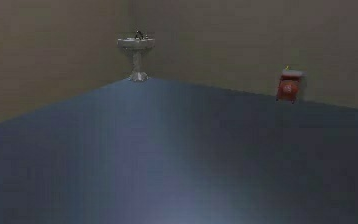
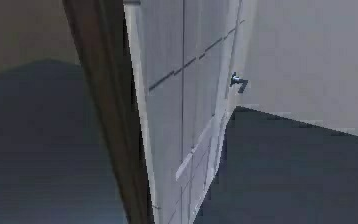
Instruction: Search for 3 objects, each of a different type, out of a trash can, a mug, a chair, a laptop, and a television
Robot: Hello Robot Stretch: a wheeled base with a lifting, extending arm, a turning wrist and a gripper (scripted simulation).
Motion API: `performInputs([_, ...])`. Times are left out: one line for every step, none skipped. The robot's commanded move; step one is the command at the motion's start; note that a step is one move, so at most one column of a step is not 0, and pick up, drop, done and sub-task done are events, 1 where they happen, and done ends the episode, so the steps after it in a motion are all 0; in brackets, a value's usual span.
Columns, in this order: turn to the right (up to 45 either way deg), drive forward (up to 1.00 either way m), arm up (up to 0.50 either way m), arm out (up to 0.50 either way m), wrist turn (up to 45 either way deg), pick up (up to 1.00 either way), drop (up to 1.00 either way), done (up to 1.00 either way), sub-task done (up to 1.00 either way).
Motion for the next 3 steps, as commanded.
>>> performInputs([24.0, 0.00, 0.00, 0.00, 0.0, 0.00, 0.00, 0.00, 0.00])
performInputs([3.0, 0.00, 0.00, 0.00, 0.0, 0.00, 0.00, 0.00, 0.00])
performInputs([-45.0, 0.00, 0.00, 0.00, 0.0, 0.00, 0.00, 0.00, 0.00])
